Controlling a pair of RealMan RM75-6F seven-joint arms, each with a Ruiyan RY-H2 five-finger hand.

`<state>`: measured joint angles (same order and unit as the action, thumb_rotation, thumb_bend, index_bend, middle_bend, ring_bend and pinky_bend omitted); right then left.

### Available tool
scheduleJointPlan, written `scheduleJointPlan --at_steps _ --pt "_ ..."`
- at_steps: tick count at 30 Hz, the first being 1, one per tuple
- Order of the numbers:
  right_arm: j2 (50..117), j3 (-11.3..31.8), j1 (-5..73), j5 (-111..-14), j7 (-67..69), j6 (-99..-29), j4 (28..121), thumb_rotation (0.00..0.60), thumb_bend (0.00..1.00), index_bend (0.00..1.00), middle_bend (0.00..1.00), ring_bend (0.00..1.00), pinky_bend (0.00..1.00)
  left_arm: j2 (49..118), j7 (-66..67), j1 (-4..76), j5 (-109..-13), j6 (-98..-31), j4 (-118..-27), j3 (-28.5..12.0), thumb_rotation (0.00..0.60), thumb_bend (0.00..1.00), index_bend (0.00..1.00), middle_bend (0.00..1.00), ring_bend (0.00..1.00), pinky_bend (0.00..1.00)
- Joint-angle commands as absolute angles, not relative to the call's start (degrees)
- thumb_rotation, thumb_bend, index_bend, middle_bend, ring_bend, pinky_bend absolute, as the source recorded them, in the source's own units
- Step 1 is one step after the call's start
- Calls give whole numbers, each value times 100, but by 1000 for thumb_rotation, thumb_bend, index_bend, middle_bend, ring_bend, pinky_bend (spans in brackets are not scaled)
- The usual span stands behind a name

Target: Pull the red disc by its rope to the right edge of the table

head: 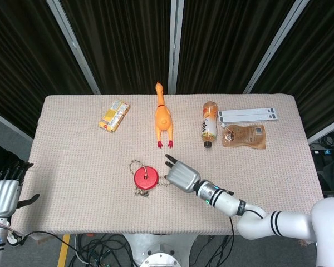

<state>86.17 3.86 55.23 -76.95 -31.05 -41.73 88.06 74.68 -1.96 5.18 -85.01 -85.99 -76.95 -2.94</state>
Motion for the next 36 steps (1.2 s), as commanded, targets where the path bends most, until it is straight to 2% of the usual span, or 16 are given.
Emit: scheduleJointPlan --at_steps 1,7,10,22,36 --pt "8582 391 5461 -7718 -3136 -4335 8853 600 406 776 824 261 0 7465 -197 518 -8504 -8600 -7702 -294 600 21 194 182 97 143" --pt "8404 325 5230 -7884 -3048 -4767 8962 600 438 952 935 338 0 7464 -180 529 -8520 -8592 -7726 -293 600 21 194 182 97 143" --pt "8225 248 5071 -7982 -2947 -4974 9043 600 457 992 958 354 0 7463 -159 545 -8527 -8570 -7745 -292 600 21 194 182 97 143" --pt "7277 -244 4100 -8227 -2206 -5864 9297 600 496 1000 966 368 0 7497 -35 597 -8542 -8480 -7821 -267 600 21 194 182 97 143" --pt "6702 -510 2894 -8070 -977 -6677 8511 600 510 1000 966 373 0 7476 204 642 -8572 -8430 -7993 -245 600 21 194 182 96 143"
